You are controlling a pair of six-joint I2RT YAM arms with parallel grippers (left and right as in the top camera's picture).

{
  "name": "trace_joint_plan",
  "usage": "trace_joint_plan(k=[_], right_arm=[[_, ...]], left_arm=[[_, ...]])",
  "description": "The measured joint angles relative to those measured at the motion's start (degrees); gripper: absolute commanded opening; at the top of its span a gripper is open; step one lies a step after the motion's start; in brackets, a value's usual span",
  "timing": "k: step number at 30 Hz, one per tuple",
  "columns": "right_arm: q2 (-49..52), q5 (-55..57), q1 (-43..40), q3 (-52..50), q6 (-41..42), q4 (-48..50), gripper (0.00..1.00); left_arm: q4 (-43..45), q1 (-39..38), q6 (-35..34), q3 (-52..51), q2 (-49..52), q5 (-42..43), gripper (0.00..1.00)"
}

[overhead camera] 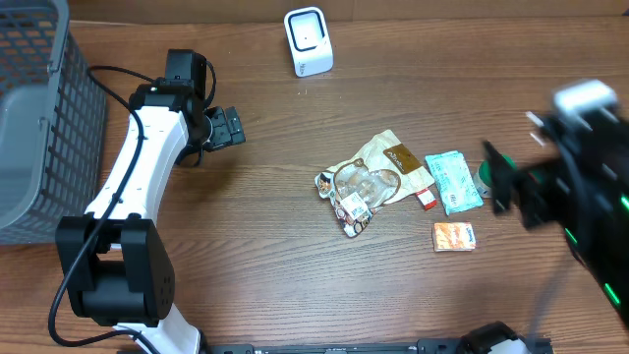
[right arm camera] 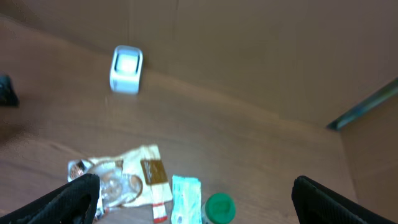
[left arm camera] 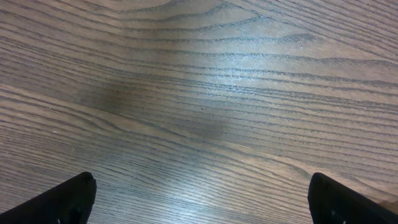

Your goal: Scan the item barcode

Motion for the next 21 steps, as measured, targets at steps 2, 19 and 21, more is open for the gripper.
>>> trace_joint_plan(k=[2,19,21], right_arm=[[-4.35,0.04,0.00,0.02,0.00,-0.02,1.00],[-36.72,-2.43,-1.73,-19.63,0.44,8.63,1.00],[-40.44,-3.08,-2.84,-26.32,0.50,14.12,1.00]], left_arm=[[0.00,0.00,0.02,0.00,0.00,-0.02,1.00],[0.00,0.00,0.00,0.00,0.00,-0.02,1.00],[0.00,0.00,0.00,0.00,0.00,0.00,1.00]])
